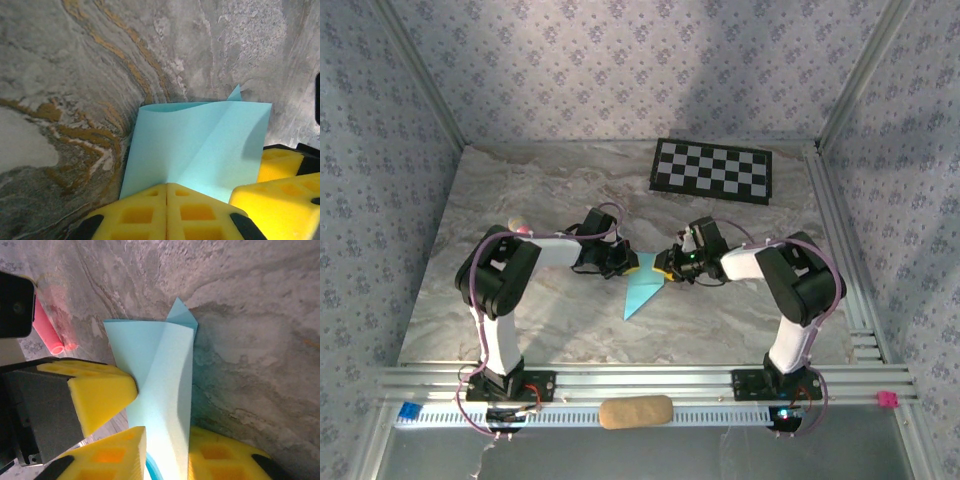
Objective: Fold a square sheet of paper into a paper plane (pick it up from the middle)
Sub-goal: Fold the wing for the fifth time at the center of the table.
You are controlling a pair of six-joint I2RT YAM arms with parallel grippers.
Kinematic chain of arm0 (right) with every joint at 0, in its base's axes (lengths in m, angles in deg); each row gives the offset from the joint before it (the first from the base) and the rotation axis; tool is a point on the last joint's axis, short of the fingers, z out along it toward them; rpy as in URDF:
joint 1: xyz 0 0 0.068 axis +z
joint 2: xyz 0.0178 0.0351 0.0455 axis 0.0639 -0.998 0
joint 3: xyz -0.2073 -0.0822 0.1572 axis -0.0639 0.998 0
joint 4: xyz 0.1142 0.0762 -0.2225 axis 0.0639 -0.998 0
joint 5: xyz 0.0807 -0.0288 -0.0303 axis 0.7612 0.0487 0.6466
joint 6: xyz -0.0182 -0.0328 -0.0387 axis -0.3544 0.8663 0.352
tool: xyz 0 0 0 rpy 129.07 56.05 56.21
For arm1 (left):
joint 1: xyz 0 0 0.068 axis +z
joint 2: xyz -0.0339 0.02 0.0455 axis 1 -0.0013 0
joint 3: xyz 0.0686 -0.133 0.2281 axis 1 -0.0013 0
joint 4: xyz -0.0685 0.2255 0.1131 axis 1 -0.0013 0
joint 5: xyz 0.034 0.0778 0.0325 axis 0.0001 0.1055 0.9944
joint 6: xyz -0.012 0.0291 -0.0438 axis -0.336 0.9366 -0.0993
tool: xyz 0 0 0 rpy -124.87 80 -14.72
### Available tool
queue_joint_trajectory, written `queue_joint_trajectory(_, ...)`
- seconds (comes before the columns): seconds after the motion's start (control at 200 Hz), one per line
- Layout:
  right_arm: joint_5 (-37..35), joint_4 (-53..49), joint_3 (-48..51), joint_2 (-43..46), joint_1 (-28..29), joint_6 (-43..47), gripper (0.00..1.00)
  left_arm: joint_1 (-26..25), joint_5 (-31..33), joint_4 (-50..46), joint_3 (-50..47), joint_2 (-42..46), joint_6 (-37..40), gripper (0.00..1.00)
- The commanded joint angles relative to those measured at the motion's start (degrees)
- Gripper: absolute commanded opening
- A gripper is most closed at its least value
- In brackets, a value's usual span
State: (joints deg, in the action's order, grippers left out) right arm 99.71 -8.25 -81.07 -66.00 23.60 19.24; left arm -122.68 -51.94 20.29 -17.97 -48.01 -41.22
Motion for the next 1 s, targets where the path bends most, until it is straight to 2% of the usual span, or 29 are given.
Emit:
queue_joint_trajectory(0.0, 1.06, -0.7, -1.46, -1.0, -0.51, 1.33, 0.18, -0.14, -1.18, -0.88, 1.03, 2.1, 0.88, 0.1)
queue_joint_trajectory(0.085, 0.93, -0.62, -1.14, -0.91, -0.48, 1.22, 0.09, 0.01, -1.63, -0.29, 0.88, 3.02, 0.79, 0.13)
queue_joint_trajectory(0.165, 0.14, -0.71, -0.71, -0.41, -0.54, 0.57, 0.03, -0.05, -2.62, 1.31, 0.49, 5.11, 1.37, 0.19)
queue_joint_trajectory(0.32, -4.19, 0.36, 2.03, 3.08, -0.57, -3.12, 0.0, -0.22, 1.69, -1.18, -0.35, 11.85, 5.78, 0.37)
queue_joint_trajectory(0.47, -11.06, 1.53, 5.38, 7.37, 0.04, -11.21, 0.0, -2.19, 5.96, -5.77, -1.17, 16.66, 14.38, 0.42)
queue_joint_trajectory(0.63, -16.25, 4.99, 9.16, 10.91, 1.06, -19.84, 0.0, -9.47, 15.69, -10.69, -3.0, 20.49, 23.03, 0.44)
queue_joint_trajectory(0.815, -17.93, 2.61, 8.95, 13.67, 2.08, -19.96, 0.0, -18.16, 26.81, -12.56, -5.2, 21.31, 29.27, 0.44)
queue_joint_trajectory(0.994, -18.14, 2.15, 9.29, 14.74, 2.26, -19.8, 0.0, -25.04, 36.36, -14.38, -4.34, 18.64, 34.4, 0.46)
